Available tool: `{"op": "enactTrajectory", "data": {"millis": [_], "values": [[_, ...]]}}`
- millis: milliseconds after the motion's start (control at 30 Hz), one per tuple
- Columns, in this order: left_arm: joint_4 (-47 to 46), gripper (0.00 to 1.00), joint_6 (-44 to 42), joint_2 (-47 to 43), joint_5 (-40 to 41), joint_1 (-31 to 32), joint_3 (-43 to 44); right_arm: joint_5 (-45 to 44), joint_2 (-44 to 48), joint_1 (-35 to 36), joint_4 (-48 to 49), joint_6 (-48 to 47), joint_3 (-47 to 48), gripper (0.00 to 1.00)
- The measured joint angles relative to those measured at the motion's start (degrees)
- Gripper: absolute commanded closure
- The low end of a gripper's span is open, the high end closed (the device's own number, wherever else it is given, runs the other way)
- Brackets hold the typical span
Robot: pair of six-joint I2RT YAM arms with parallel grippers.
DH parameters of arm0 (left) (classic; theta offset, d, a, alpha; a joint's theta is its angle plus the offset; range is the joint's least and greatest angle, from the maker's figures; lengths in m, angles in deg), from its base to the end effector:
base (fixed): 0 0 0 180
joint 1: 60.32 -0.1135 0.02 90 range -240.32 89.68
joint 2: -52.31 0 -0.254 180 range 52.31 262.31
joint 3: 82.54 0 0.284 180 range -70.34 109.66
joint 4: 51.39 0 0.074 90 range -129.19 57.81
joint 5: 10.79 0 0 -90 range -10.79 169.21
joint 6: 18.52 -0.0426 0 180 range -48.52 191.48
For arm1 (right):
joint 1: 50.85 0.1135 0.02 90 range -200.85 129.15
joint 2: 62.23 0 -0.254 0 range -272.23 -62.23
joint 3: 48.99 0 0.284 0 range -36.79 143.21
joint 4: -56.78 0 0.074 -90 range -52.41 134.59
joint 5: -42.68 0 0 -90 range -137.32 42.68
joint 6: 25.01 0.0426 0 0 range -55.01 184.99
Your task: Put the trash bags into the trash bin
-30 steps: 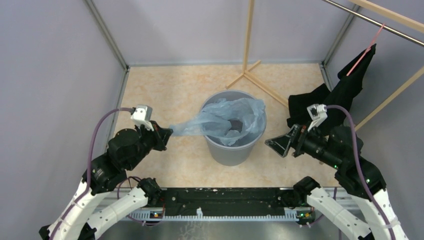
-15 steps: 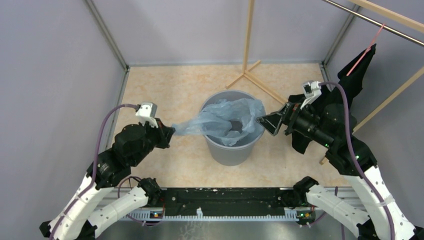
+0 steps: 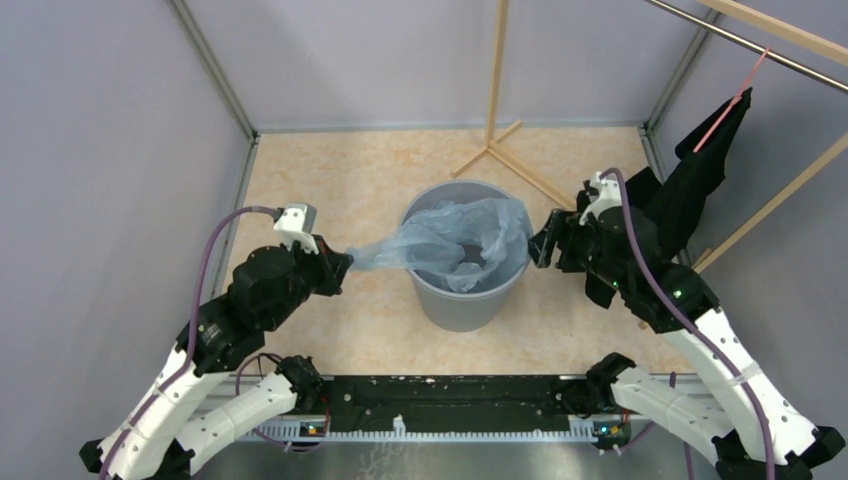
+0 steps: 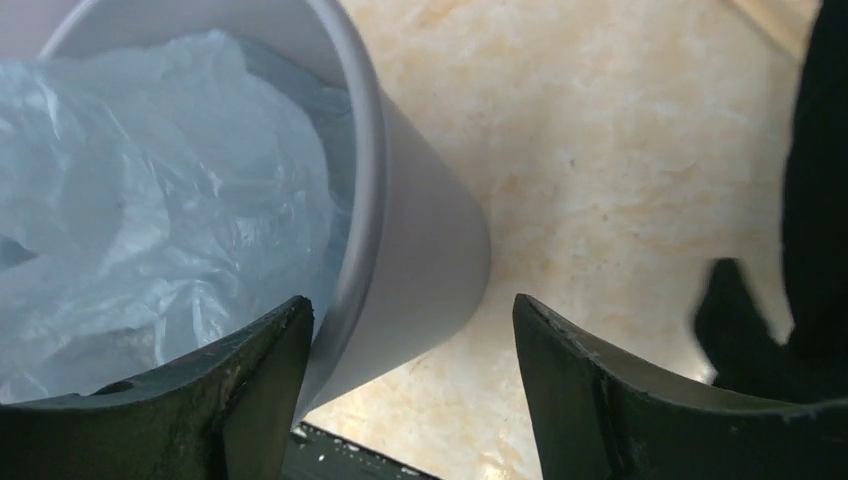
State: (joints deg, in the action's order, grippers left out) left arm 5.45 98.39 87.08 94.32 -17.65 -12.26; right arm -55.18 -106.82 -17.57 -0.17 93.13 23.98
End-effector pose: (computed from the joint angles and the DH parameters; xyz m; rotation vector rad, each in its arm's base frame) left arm 0.1177 -0.0933 0.3814 0.0929 1.9675 -0.5508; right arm 0.1629 0.1000 0.3712 -0.0086 2.1052 0.5140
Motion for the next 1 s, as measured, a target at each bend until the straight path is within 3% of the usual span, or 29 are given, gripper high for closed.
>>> {"op": "enactTrajectory", "data": {"millis": [100, 333, 600, 867, 933, 1000], "values": [[-0.3, 1.0, 0.0, 0.3, -0.3, 0.0, 0.0, 4.9, -0.8, 0.0, 4.3, 0.1, -3.1, 0.41], [-1.9, 1.0, 1.3, -0.1, 0.9, 0.0, -2.1, 12.8, -4.0, -0.1, 21.5, 2.2, -10.3, 0.82], [-4.9, 1.0, 2.1, -0.7, 4.2, 0.0, -5.6, 16.6, -15.1, 0.4, 38.3, 2.7, -10.1, 0.99], [-6.9, 1.0, 1.2, 0.4, 6.3, 0.0, -5.5, 14.1, -27.7, 0.3, 43.0, -2.0, -1.5, 0.99], [-7.5, 1.0, 0.9, 0.4, 6.7, 0.0, -5.5, 14.3, -31.0, 0.3, 41.9, -3.6, 2.2, 0.84], [-7.8, 1.0, 0.7, 0.7, 6.9, 0.0, -5.5, 14.3, -35.1, 0.3, 38.8, -5.9, 7.5, 0.62]]}}
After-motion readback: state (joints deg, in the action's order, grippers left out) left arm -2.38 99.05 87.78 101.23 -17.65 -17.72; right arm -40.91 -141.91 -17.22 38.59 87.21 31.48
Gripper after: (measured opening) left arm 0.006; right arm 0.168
